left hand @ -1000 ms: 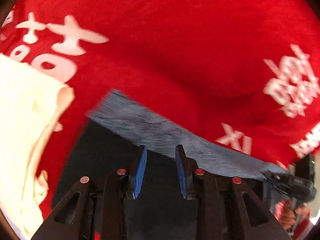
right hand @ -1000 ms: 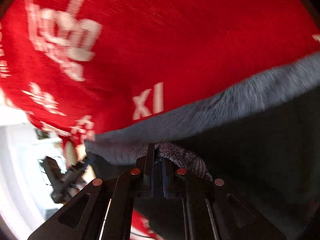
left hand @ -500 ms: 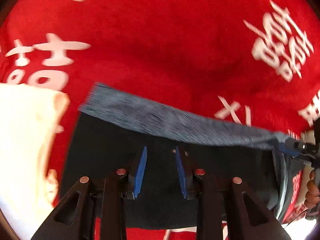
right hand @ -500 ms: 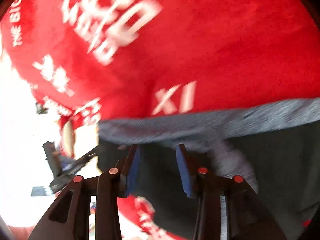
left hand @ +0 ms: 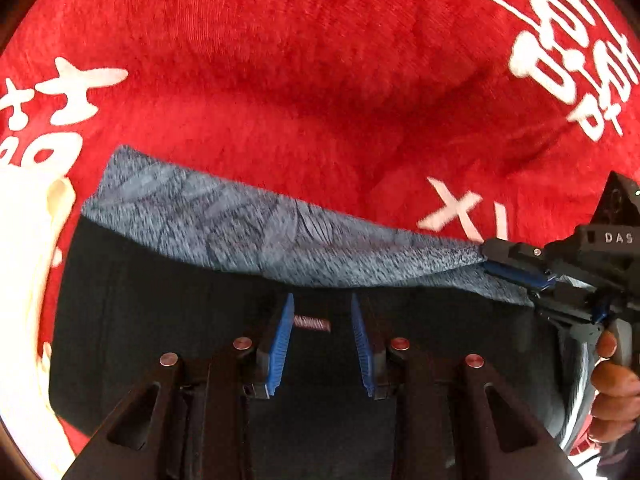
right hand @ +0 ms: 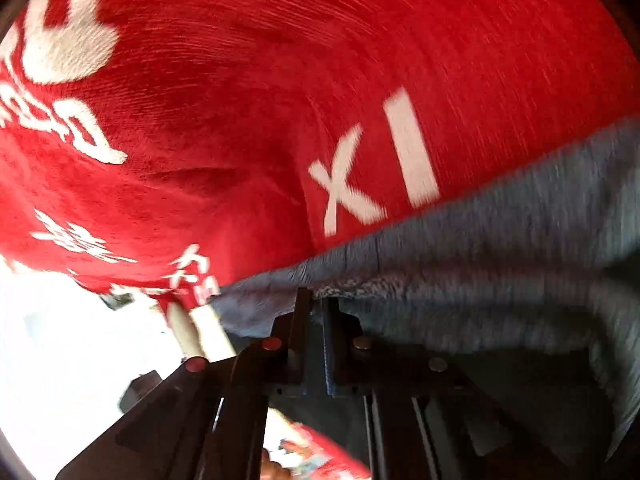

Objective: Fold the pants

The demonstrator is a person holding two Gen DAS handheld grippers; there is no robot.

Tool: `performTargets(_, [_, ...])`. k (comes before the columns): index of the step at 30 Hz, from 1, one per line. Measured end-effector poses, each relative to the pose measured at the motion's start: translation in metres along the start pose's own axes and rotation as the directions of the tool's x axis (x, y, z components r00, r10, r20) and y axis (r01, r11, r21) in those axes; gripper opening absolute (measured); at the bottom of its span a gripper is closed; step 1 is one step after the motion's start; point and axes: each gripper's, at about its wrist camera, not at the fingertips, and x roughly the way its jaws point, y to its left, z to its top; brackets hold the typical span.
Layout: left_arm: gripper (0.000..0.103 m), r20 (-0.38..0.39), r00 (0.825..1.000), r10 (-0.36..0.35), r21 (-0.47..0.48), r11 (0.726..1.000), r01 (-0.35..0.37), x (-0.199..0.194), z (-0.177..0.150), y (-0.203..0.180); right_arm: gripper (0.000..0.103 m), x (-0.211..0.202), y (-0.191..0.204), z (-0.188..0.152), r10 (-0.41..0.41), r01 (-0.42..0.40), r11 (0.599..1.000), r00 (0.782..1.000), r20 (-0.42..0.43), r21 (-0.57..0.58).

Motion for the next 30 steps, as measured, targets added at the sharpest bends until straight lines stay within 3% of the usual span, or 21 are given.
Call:
performTargets(3, [0.032,0.008,1.000,0.027,-0.026,0.999,-0.026,0.004,0.015,0.006,0.007,0.003,0.017,0.016,-0.081,0.085,0.991,0.996,0.042,-0.105])
performTargets(6, [0.032,0.026,0.999,0.025,-0.054,0.998,-0.024,-0.006,0.027,0.010,0.013,-0.005,0.029,0.019,-0.056,0.059,0.990,0.998,0.029,-0.126])
performTargets(8, [0.032,0.055,0.997,0.047,-0.026,0.999,-0.046,-0.015,0.030,0.011,0.013,-0.014,0.045,0.008,-0.041,0.041,0.977,0.999,0.004,-0.210])
performTargets(9, [0.037,0.054,0.996,0.068,-0.012,0.998,-0.068,-0.014,0.029,0.013,0.013,-0.014,0.052,0.001,-0.046,0.041,0.968,0.999,-0.014,-0.248])
performTargets(10, [0.057,0.041,0.995,0.086,-0.011,0.996,-0.086,-0.011,0.029,0.016,0.015,-0.009,0.057,-0.007,-0.054,0.041,0.959,0.998,-0.039,-0.280])
performTargets(11, [0.061,0.028,0.994,0.110,-0.022,0.994,-0.109,-0.006,0.028,0.022,0.021,-0.001,0.060,-0.014,-0.076,0.051,0.950,0.995,-0.070,-0.308])
performTargets(12, [0.061,0.021,0.994,0.106,-0.032,0.994,-0.105,0.001,0.027,0.028,0.030,0.007,0.061,-0.017,-0.110,0.076,0.941,0.990,-0.086,-0.330])
performTargets(14, [0.061,0.028,0.994,0.108,-0.022,0.994,-0.108,0.005,0.027,0.028,0.035,0.032,0.056,-0.018,-0.231,0.183,0.909,0.969,-0.086,-0.375])
performTargets(15, [0.061,0.043,0.990,0.133,0.007,0.991,-0.133,0.007,0.028,0.023,0.034,0.039,0.052,-0.015,-0.230,0.184,0.908,0.970,-0.079,-0.375])
performTargets(16, [0.061,0.048,0.987,0.151,0.025,0.988,-0.152,0.009,0.029,0.020,0.034,0.039,0.049,-0.009,-0.179,0.149,0.919,0.982,-0.051,-0.365])
performTargets(17, [0.061,0.053,0.984,0.171,0.045,0.984,-0.174,0.011,0.031,0.015,0.032,0.036,0.046,-0.003,-0.185,0.171,0.921,0.983,-0.007,-0.350])
performTargets(20, [0.061,0.050,0.984,0.173,0.022,0.984,-0.174,0.004,0.033,0.010,0.035,0.015,0.046,0.001,-0.175,0.184,0.935,0.983,0.055,-0.302])
performTargets(22, [0.061,0.060,0.981,0.185,0.000,0.983,-0.185,-0.010,0.027,0.009,0.046,-0.007,0.053,-0.006,-0.173,0.199,0.911,0.979,0.104,-0.361])
performTargets(24, [0.061,0.060,0.980,0.191,-0.018,0.982,-0.190,-0.028,0.012,0.008,0.065,-0.036,0.056,-0.025,-0.174,0.225,0.874,0.973,0.154,-0.431])
performTargets(27, [0.061,0.041,0.983,0.181,-0.009,0.984,-0.180,-0.051,-0.023,-0.005,0.066,-0.073,0.045,-0.043,-0.173,0.234,0.853,0.970,0.171,-0.466])
performTargets(30, [0.061,0.004,0.985,0.174,0.036,0.984,-0.174,-0.062,-0.057,-0.030,0.066,-0.108,0.014,-0.072,-0.185,0.245,0.865,0.967,0.176,-0.438])
